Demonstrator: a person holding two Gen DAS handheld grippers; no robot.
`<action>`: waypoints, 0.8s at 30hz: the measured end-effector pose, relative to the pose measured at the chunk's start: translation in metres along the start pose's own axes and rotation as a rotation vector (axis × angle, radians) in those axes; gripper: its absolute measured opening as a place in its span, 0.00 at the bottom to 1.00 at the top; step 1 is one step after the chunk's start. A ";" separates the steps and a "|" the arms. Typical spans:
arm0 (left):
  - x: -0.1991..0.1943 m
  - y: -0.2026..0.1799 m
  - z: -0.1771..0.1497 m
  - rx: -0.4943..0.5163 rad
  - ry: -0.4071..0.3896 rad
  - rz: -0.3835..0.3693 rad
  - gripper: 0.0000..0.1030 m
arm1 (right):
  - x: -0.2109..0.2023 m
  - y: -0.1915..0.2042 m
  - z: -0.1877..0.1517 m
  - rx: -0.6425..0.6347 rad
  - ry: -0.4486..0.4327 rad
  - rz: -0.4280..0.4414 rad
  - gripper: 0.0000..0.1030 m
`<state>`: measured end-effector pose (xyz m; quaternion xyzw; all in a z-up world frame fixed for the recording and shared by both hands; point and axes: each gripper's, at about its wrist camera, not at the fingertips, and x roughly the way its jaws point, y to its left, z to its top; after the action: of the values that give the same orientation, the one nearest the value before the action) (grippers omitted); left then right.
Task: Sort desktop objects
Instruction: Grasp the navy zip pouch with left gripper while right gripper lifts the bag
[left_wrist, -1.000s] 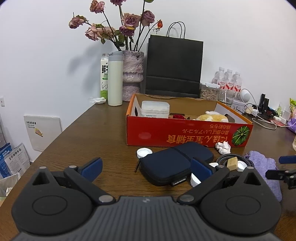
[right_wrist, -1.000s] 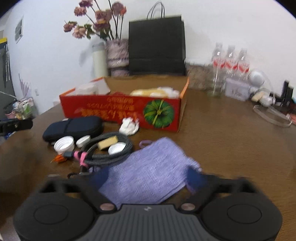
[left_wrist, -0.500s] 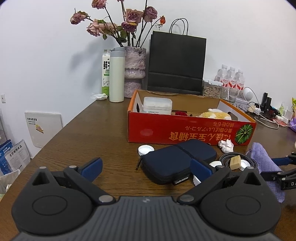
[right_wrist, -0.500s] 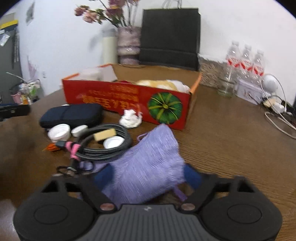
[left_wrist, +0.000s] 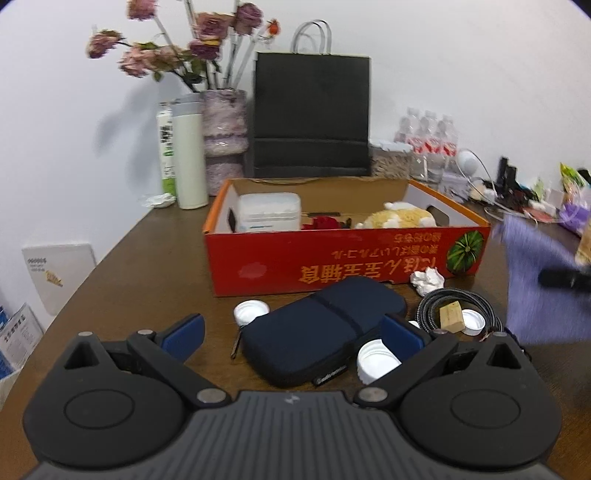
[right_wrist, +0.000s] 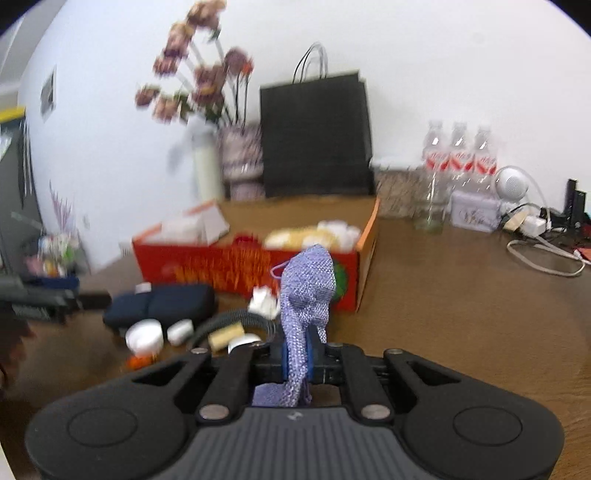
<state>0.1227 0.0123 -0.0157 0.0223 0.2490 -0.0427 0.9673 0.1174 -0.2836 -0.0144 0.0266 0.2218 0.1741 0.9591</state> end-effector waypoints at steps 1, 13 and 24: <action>0.004 -0.002 0.001 0.015 0.006 -0.006 1.00 | -0.002 0.000 0.003 0.008 -0.015 0.004 0.08; 0.049 -0.024 0.012 0.249 0.094 -0.070 1.00 | 0.006 0.011 0.017 0.035 -0.064 0.069 0.08; 0.083 -0.024 0.021 0.323 0.192 -0.236 0.85 | 0.029 -0.002 0.007 0.111 -0.019 0.069 0.08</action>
<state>0.2025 -0.0183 -0.0379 0.1517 0.3308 -0.1926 0.9113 0.1453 -0.2751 -0.0208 0.0890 0.2212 0.1942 0.9515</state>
